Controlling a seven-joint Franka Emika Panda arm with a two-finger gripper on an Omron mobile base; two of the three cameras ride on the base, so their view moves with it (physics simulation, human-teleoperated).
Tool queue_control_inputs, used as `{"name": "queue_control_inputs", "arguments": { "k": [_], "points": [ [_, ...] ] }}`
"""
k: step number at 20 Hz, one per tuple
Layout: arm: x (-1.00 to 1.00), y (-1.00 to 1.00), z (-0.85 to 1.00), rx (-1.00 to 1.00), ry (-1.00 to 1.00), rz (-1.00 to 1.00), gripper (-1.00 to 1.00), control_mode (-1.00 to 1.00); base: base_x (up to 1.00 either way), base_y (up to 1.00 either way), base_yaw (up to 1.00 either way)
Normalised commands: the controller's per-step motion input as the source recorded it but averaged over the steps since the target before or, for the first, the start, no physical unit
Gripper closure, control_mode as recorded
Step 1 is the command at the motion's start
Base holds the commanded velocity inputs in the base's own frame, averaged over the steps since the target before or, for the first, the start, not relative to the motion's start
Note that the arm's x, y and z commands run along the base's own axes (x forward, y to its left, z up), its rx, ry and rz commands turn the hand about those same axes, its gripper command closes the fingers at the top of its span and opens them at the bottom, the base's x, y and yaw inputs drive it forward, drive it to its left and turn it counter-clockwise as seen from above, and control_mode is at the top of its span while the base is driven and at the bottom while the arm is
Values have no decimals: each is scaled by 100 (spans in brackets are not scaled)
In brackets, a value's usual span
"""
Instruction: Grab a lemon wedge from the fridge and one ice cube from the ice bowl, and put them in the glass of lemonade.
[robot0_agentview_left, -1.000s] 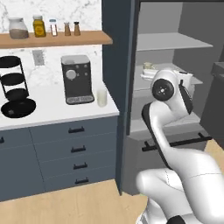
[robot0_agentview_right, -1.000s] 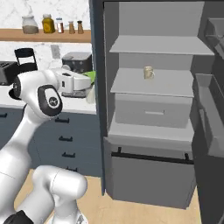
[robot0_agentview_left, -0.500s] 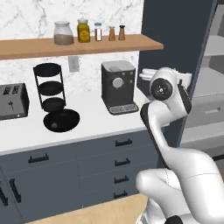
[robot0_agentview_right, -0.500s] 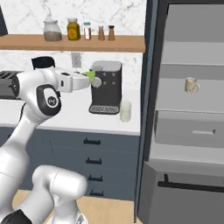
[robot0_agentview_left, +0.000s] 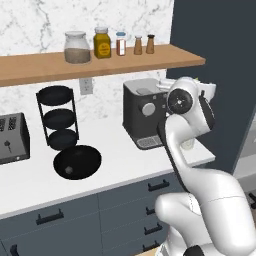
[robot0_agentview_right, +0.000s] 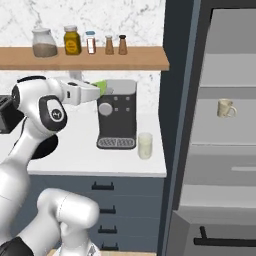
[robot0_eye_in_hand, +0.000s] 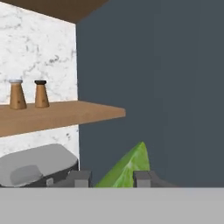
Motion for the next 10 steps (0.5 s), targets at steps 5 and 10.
{"name": "queue_control_inputs", "arguments": {
  "k": [5, 10],
  "points": [
    [18, 2, -7, -5, 0, -10, 100, -100, 20, 0, -8],
    [9, 2, -11, -3, 3, -10, 100, -100, 0, 0, 0]
  ]
}}
